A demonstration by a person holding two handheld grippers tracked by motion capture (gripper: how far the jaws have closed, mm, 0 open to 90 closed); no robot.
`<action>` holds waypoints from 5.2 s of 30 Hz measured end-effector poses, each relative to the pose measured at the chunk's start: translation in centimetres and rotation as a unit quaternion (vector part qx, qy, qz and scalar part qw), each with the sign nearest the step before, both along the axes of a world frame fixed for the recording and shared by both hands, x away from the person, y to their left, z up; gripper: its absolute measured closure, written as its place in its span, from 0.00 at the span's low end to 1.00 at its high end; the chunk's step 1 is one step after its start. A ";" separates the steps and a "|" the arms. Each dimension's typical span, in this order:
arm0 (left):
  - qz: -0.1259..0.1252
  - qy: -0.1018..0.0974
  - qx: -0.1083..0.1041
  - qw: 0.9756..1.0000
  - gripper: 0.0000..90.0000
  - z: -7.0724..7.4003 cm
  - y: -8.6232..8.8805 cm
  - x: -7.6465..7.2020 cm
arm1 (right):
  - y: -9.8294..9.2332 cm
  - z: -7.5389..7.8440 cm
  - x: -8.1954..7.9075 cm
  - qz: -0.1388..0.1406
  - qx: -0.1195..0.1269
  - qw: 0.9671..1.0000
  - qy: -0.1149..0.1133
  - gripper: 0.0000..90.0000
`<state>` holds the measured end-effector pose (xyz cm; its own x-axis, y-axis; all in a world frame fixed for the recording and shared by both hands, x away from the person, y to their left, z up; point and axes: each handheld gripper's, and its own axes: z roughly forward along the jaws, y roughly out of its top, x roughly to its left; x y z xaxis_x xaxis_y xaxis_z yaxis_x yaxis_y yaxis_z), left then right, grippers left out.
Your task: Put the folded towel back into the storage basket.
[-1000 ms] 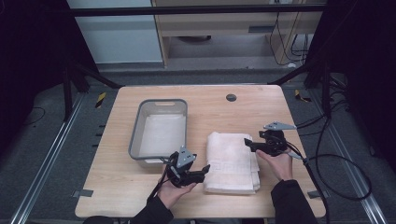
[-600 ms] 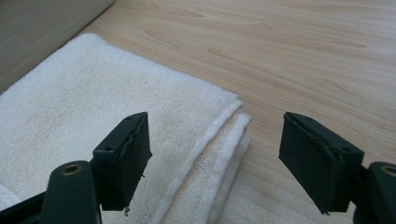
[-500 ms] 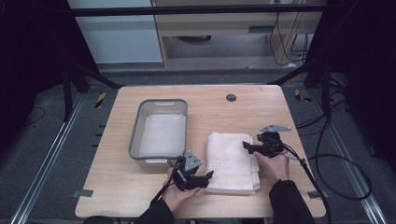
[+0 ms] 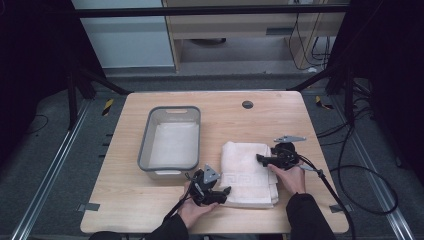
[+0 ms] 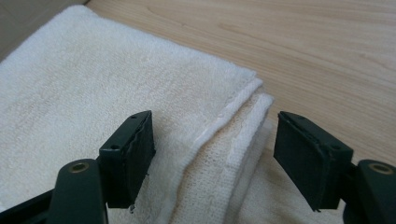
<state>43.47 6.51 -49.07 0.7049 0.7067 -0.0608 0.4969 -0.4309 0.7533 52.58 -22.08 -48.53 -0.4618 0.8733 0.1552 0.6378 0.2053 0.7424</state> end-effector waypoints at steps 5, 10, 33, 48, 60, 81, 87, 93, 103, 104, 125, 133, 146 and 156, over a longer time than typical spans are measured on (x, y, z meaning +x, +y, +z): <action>0.002 0.014 -0.003 1.000 0.34 -0.3 -0.1 0.4 | 0.2 -0.4 0.2 0.000 0.003 1.000 0.013 0.33; 0.001 0.021 0.001 1.000 0.36 -0.4 -0.3 0.5 | 0.3 -0.7 0.3 -0.003 0.006 1.000 0.027 0.34; -0.024 0.062 -0.020 0.998 0.64 -0.4 -0.9 0.8 | 0.6 -0.7 0.2 0.001 0.053 0.997 0.064 0.71; -0.027 0.069 -0.043 0.996 0.81 0.2 -0.5 0.7 | 0.2 0.5 0.0 -0.002 0.072 0.996 0.061 0.77; -0.043 0.052 -0.047 0.997 0.82 1.7 -0.3 0.1 | -0.1 2.6 -1.2 -0.001 0.075 0.997 0.035 0.77; -0.049 0.009 -0.062 0.997 0.82 5.8 1.0 -1.2 | 0.2 6.3 -2.8 0.010 0.096 0.995 -0.013 0.77; -0.050 -0.001 -0.071 0.996 0.82 6.8 1.4 -1.3 | 0.2 7.3 -3.1 0.012 0.109 0.994 -0.029 0.77; -0.050 -0.011 -0.079 0.996 0.82 7.7 1.8 -1.4 | 0.3 8.1 -3.3 0.012 0.114 0.993 -0.041 0.77; -0.046 -0.026 -0.090 0.995 0.83 8.9 2.1 -1.3 | 0.5 9.2 -3.3 0.011 0.117 0.991 -0.063 0.77; -0.045 -0.028 -0.091 0.994 0.83 9.1 2.1 -1.3 | 0.6 9.3 -3.3 0.010 0.117 0.991 -0.065 0.77; -0.032 -0.066 -0.112 0.991 0.83 11.8 2.3 -0.3 | 0.7 12.2 -3.1 -0.012 0.128 0.985 -0.119 0.77; -0.025 -0.075 -0.120 0.990 0.83 12.4 3.2 -0.1 | 1.6 13.2 -2.9 -0.009 0.125 0.983 -0.133 0.77; -0.008 -0.086 -0.128 0.988 0.83 13.8 5.0 0.3 | 3.5 15.0 -2.4 -0.004 0.120 0.980 -0.156 0.77; -0.002 -0.090 -0.131 0.987 0.83 14.4 6.1 0.7 | 4.7 15.5 -1.9 -0.001 0.121 0.980 -0.161 0.77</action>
<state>44.14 12.63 -34.69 0.7239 0.6802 -0.1149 0.3439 -0.2115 0.9149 50.69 -17.43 -33.01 -0.5187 0.8303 0.2037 0.3630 -0.0019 0.9318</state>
